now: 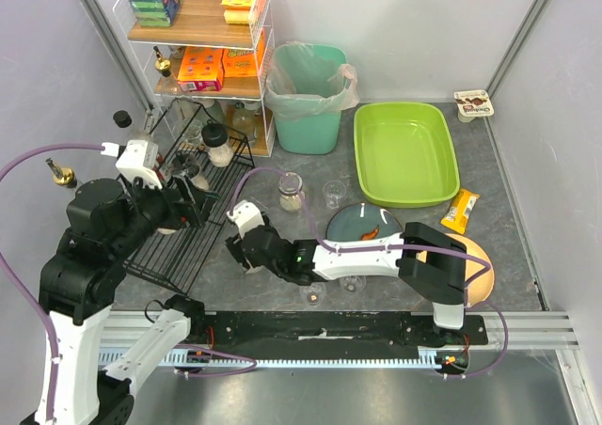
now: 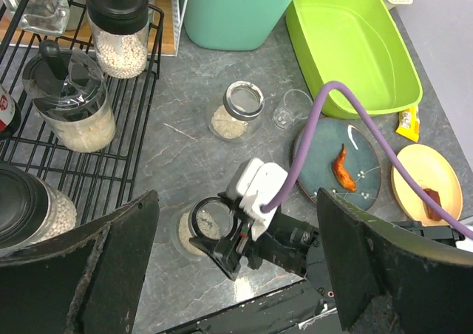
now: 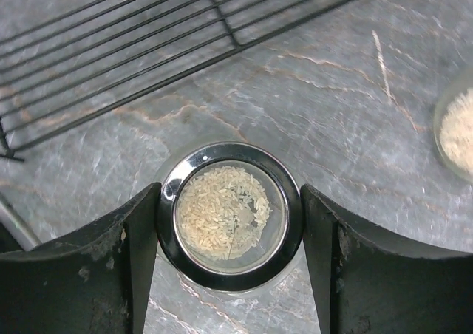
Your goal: Clear the kitchen counter
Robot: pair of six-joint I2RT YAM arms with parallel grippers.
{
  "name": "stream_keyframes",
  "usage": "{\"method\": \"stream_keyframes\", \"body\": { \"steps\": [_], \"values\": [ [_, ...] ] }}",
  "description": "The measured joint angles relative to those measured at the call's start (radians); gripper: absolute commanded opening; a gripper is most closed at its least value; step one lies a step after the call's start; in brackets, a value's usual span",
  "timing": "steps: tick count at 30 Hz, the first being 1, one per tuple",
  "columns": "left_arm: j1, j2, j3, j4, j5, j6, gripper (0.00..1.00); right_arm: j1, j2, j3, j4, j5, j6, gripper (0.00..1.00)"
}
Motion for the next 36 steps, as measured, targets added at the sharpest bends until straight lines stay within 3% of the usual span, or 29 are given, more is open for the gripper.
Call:
{"method": "stream_keyframes", "body": {
  "steps": [4,11,16,19,23,27,36],
  "values": [
    [0.0,-0.008,-0.002,0.008,0.0,0.0,0.92,0.001,0.018,0.063,-0.125,0.153,0.214,0.42],
    [0.0,-0.008,-0.021,0.034,0.023,0.0,0.92,0.015,0.136,0.278,-0.384,0.362,0.482,0.56],
    [0.0,-0.008,-0.026,0.056,0.023,0.0,0.92,0.028,0.229,0.457,-0.603,0.452,0.641,0.77],
    [0.0,-0.006,-0.026,0.07,0.026,0.0,0.92,0.034,0.274,0.543,-0.703,0.482,0.702,0.96],
    [0.0,0.003,-0.025,0.078,0.029,0.0,0.92,0.045,0.287,0.57,-0.777,0.486,0.699,0.98],
    [0.0,0.011,-0.024,0.078,0.035,0.0,0.92,0.058,0.263,0.526,-0.727,0.466,0.609,0.98],
    [0.0,0.026,0.059,0.068,0.02,0.001,0.94,0.071,-0.064,0.203,-0.484,0.285,0.321,0.98]
  ]
}}
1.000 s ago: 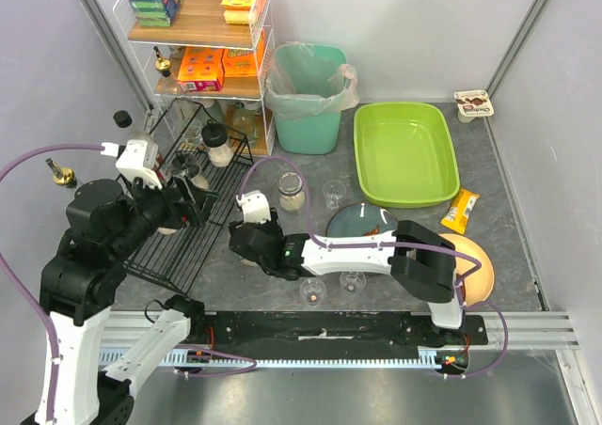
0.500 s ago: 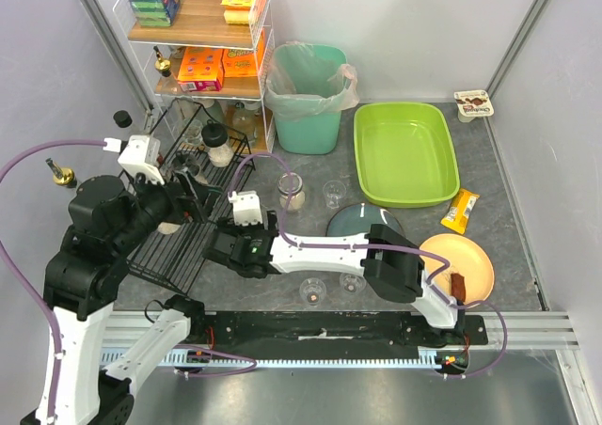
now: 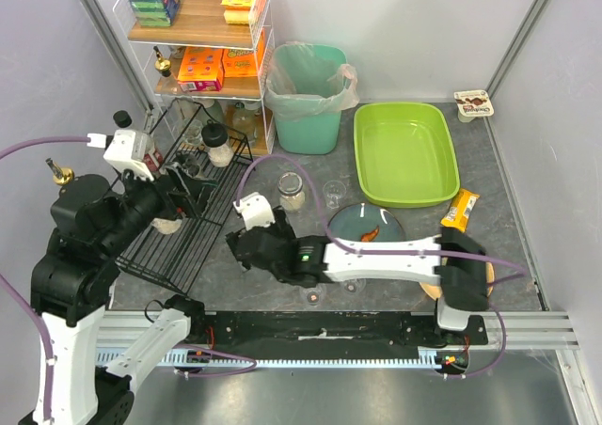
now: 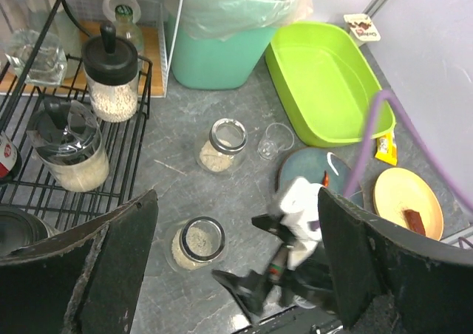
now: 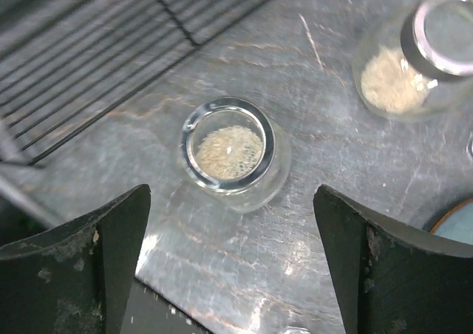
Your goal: Clear the kitchen counter
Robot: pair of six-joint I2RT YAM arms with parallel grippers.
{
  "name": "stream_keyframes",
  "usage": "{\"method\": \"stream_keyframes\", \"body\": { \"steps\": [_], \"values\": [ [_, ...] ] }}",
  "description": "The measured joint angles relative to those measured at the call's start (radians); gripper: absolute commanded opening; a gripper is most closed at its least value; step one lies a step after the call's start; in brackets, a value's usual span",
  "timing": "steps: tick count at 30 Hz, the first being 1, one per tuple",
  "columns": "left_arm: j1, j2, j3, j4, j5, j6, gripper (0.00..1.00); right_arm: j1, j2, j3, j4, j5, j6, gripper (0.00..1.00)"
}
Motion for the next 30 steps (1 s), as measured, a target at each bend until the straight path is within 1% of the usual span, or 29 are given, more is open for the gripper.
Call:
{"method": "stream_keyframes", "body": {
  "steps": [3,5,7,11,13,16,21,26,30],
  "values": [
    [0.0,0.0,0.039,-0.01,-0.001,0.0,0.94,-0.015,-0.148,-0.103,0.102,-0.137,-0.163,0.98],
    [0.0,0.0,0.056,-0.017,0.006,0.0,0.94,-0.043,-0.211,-0.137,0.151,-0.265,-0.268,0.98],
    [0.0,0.002,0.068,-0.023,0.019,0.0,0.94,-0.116,-0.251,-0.169,0.196,-0.472,-0.405,0.98],
    [0.0,0.019,0.117,-0.04,0.02,-0.001,0.94,-0.229,-0.243,-0.189,0.203,-0.723,-0.572,0.98],
    [0.0,0.032,0.163,-0.047,-0.008,-0.001,0.94,-0.281,-0.212,-0.188,0.194,-0.828,-0.67,0.98],
    [0.0,0.045,0.244,-0.056,-0.055,0.0,0.94,-0.309,-0.141,-0.16,0.147,-0.925,-0.785,0.98],
    [0.0,0.05,0.349,-0.06,-0.055,0.0,0.94,-0.328,-0.013,-0.099,0.085,-1.05,-0.921,0.98],
    [0.0,0.053,0.35,-0.06,-0.046,0.0,0.94,-0.335,0.063,-0.047,0.064,-1.13,-0.995,0.98],
    [0.0,0.058,0.337,-0.06,-0.037,0.006,0.94,-0.339,0.103,-0.009,0.062,-1.155,-1.021,0.96]
  ]
}}
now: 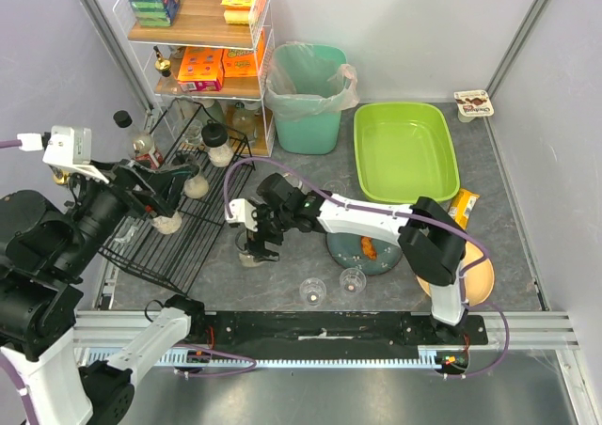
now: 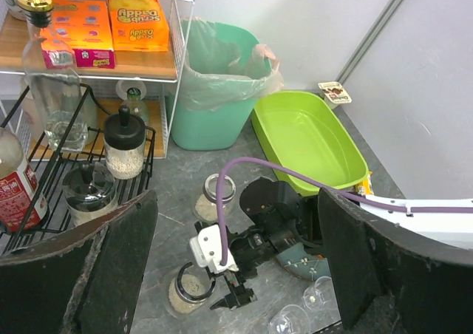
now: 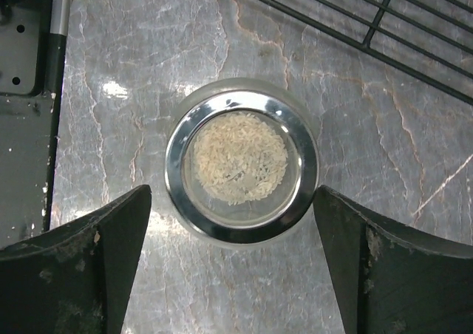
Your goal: Clear the kitchen counter
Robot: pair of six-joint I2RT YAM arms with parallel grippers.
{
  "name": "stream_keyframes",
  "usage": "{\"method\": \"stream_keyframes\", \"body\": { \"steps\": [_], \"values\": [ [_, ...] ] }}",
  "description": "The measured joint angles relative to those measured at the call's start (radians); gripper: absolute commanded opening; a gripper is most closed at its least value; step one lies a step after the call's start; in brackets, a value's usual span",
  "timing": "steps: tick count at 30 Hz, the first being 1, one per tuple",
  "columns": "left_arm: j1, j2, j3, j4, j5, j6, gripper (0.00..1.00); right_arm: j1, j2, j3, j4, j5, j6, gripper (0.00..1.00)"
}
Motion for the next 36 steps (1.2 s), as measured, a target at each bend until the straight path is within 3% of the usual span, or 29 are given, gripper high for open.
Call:
{"method": "stream_keyframes", "body": {
  "steps": [8,12,14,18,22,26,31,32,34,36],
  "values": [
    [0.0,0.008,-0.031,0.0,0.016,0.011,0.94,-0.002,0.094,0.083,0.001,-0.048,-0.01,0.98],
    [0.0,0.008,-0.034,0.0,0.016,0.02,0.94,-0.005,0.132,0.103,0.0,-0.062,-0.016,0.94],
    [0.0,0.008,-0.034,0.0,0.016,0.023,0.94,-0.006,0.143,0.108,-0.004,-0.068,-0.016,0.87],
    [0.0,0.008,-0.038,0.0,0.017,0.024,0.94,-0.008,0.145,0.109,0.004,-0.058,0.011,0.62],
    [0.0,0.003,-0.054,0.001,0.016,0.024,0.94,-0.005,0.136,0.072,0.095,0.006,0.129,0.58],
    [0.0,-0.002,-0.08,0.006,0.016,0.024,0.94,0.027,0.101,-0.01,0.226,0.163,0.303,0.6],
    [0.0,-0.002,-0.103,0.011,0.017,0.024,0.94,0.122,0.104,-0.01,0.259,0.388,0.446,0.67],
    [0.0,-0.002,-0.106,0.015,0.016,0.024,0.94,0.141,0.111,0.001,0.256,0.417,0.469,0.71],
    [0.0,-0.002,-0.11,0.017,0.017,0.024,0.94,0.172,0.134,0.034,0.251,0.464,0.51,0.98],
    [0.0,-0.002,-0.113,0.02,0.017,0.024,0.94,0.192,0.147,0.05,0.253,0.499,0.551,0.98]
  ]
}}
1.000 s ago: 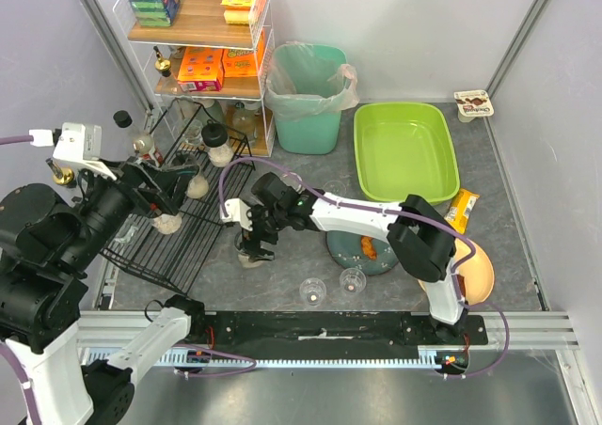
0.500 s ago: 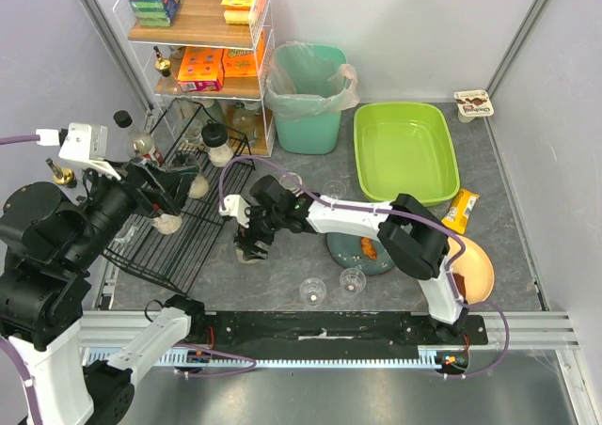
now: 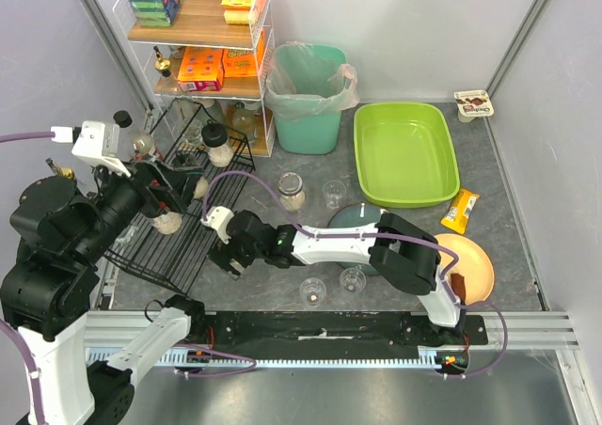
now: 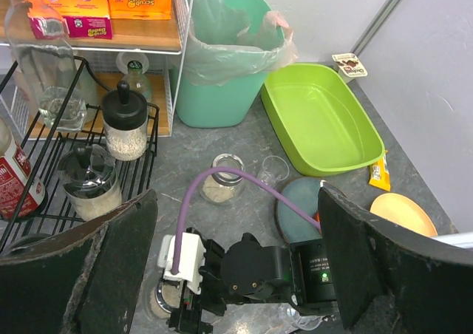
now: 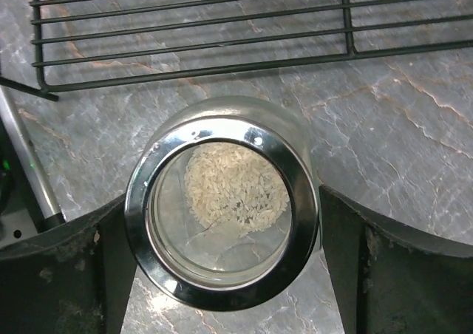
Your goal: Clear the kitchen counter
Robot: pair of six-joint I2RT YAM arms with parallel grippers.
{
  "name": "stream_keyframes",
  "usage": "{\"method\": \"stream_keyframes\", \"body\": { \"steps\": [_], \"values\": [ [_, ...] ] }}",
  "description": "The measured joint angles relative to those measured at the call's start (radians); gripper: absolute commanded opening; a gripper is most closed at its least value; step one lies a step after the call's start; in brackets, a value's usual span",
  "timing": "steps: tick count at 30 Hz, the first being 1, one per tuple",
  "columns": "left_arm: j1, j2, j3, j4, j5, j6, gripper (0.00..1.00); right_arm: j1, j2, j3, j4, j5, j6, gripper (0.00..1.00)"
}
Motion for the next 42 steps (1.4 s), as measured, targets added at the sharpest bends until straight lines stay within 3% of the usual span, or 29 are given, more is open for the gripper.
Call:
{"method": "stream_keyframes", "body": {
  "steps": [8,23,42],
  "values": [
    [0.0,-0.002,-0.021,0.003,0.0,0.0,0.94,-0.004,-0.002,-0.03,0.01,0.073,0.031,0.98],
    [0.0,-0.018,-0.033,0.003,-0.002,0.007,0.94,-0.009,-0.116,-0.181,0.111,-0.09,-0.113,0.98],
    [0.0,-0.019,-0.035,0.003,-0.002,0.014,0.94,-0.009,-0.102,-0.248,0.248,-0.035,-0.071,0.98]
  ]
}}
